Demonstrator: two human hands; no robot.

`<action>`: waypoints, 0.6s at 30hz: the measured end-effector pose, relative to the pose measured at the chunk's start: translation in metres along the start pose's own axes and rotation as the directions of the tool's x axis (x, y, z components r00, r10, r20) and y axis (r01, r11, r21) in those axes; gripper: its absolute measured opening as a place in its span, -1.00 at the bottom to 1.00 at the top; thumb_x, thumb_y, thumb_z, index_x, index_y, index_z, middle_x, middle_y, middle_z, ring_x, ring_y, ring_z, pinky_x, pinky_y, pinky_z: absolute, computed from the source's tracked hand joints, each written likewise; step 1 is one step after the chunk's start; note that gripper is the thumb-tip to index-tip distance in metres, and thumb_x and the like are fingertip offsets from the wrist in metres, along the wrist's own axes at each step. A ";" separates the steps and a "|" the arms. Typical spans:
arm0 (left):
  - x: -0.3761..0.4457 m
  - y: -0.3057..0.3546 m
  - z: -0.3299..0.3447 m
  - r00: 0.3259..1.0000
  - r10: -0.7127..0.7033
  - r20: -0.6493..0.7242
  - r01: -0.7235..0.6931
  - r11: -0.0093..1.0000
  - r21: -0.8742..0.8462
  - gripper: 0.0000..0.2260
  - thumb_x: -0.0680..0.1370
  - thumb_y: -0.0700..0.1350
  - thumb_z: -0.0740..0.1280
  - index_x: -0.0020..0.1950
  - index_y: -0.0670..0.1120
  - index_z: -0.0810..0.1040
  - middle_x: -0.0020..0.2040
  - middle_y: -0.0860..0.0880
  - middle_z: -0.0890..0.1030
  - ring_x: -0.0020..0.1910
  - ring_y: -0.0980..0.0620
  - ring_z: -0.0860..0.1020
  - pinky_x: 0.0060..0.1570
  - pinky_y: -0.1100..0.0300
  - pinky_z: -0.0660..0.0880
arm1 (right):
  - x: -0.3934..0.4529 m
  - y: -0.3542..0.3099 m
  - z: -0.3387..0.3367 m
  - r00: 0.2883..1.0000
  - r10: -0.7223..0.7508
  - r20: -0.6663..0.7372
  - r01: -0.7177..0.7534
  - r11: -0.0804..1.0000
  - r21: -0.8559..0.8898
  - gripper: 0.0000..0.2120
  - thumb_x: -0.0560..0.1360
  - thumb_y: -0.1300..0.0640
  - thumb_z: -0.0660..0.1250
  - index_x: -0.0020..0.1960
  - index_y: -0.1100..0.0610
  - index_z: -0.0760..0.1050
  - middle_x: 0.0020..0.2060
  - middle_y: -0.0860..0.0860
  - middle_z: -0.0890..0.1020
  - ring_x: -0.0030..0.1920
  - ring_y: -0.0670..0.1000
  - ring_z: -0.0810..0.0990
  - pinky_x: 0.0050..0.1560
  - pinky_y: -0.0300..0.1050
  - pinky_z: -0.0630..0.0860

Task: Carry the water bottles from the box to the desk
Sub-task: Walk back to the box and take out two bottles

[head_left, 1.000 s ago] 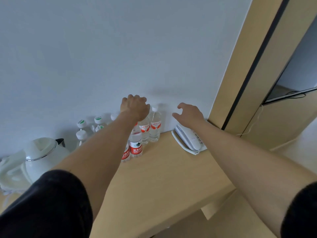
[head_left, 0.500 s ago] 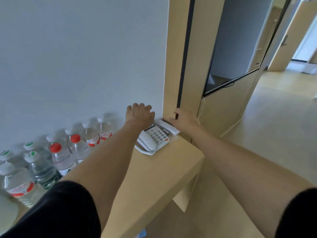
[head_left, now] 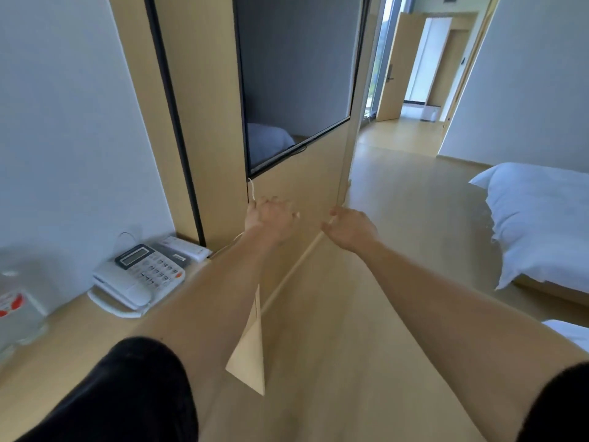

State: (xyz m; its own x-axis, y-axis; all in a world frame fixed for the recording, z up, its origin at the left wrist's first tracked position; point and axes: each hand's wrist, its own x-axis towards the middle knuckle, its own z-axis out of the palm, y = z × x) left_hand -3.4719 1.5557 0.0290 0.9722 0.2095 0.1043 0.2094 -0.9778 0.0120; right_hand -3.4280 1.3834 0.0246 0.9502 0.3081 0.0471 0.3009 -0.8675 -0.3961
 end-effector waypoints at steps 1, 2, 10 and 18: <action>0.006 0.019 0.001 1.000 0.019 0.004 -0.019 1.000 -0.012 -0.56 0.70 0.10 0.00 0.50 -0.01 0.39 0.43 -0.11 0.46 0.41 -0.16 0.38 0.41 -0.13 0.26 | -0.002 0.019 -0.008 1.000 0.026 -0.011 -0.026 1.000 -0.004 -0.49 0.60 -0.18 0.22 0.48 0.01 0.36 0.37 0.06 0.52 0.37 0.13 0.46 0.26 0.03 0.45; 0.012 0.039 0.002 0.999 0.041 0.005 -0.040 0.999 -0.022 -0.56 0.70 0.11 0.00 0.51 -0.01 0.38 0.44 -0.11 0.46 0.43 -0.16 0.37 0.43 -0.13 0.25 | -0.003 0.037 -0.015 0.999 0.049 -0.024 -0.049 0.999 -0.009 -0.49 0.59 -0.18 0.23 0.47 0.00 0.37 0.37 0.05 0.53 0.37 0.13 0.47 0.28 0.04 0.46; 0.055 0.171 0.021 0.962 0.265 0.067 -0.257 0.960 -0.112 -0.53 0.68 0.14 0.00 0.57 0.06 0.29 0.56 -0.07 0.33 0.52 -0.17 0.27 0.48 -0.12 0.18 | -0.018 0.169 -0.059 0.958 0.272 -0.090 -0.274 0.962 -0.003 -0.46 0.57 -0.24 0.26 0.46 -0.01 0.40 0.31 0.05 0.58 0.38 0.11 0.47 0.32 0.02 0.44; 0.099 0.257 0.056 0.908 0.354 0.222 -0.348 0.935 -0.066 -0.50 0.67 0.19 0.00 0.61 0.13 0.17 0.60 -0.01 0.24 0.55 -0.13 0.23 0.47 -0.13 0.13 | -0.006 0.256 -0.073 0.913 0.408 0.013 -0.406 0.911 -0.068 -0.39 0.62 -0.26 0.14 0.58 -0.02 0.22 0.51 0.06 0.39 0.48 0.14 0.37 0.45 0.07 0.33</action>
State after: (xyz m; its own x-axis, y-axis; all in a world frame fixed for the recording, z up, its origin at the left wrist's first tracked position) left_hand -3.3164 1.3260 -0.0136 0.9806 -0.1539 -0.1216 -0.1500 -0.9879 0.0407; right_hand -3.3513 1.1314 -0.0102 0.9891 -0.0673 -0.1308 -0.1061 -0.9423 -0.3174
